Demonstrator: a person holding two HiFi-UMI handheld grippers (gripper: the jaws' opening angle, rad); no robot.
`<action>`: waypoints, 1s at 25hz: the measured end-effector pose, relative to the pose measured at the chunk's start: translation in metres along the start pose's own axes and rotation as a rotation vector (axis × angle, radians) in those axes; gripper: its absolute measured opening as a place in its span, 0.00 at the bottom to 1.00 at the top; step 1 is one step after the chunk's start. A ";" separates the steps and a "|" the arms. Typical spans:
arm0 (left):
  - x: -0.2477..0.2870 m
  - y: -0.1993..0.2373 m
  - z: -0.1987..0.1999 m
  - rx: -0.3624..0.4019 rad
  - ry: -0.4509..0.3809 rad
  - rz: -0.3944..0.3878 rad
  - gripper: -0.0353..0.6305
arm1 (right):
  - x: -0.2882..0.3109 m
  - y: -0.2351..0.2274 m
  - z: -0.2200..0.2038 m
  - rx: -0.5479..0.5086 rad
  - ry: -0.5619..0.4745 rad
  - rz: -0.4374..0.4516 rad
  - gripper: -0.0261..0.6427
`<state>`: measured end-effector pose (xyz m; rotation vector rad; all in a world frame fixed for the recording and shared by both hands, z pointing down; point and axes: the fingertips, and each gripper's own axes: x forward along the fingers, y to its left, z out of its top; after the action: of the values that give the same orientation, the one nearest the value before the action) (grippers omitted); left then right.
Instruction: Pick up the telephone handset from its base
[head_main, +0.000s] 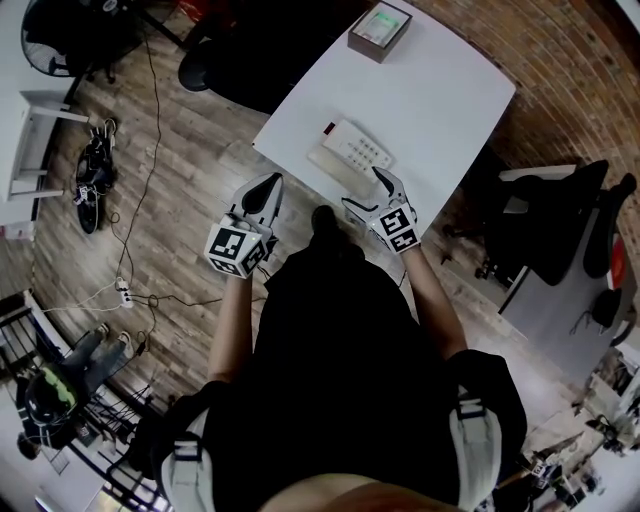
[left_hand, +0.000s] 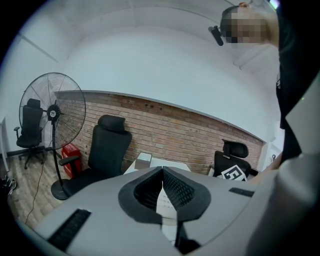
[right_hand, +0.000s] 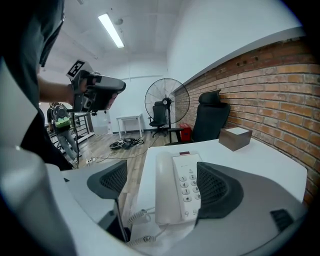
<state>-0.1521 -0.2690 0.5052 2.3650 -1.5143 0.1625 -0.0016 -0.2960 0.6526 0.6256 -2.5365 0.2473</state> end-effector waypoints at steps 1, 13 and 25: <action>0.002 0.002 0.000 0.001 0.001 0.000 0.08 | 0.004 -0.001 -0.003 -0.001 0.008 0.002 0.68; -0.010 0.038 -0.004 -0.004 0.019 0.052 0.08 | 0.042 -0.002 -0.023 0.007 0.091 0.038 0.68; -0.030 0.067 -0.009 -0.013 0.031 0.110 0.08 | 0.078 0.006 -0.033 -0.036 0.139 0.074 0.66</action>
<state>-0.2245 -0.2660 0.5201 2.2597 -1.6266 0.2132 -0.0496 -0.3111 0.7210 0.4834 -2.4271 0.2611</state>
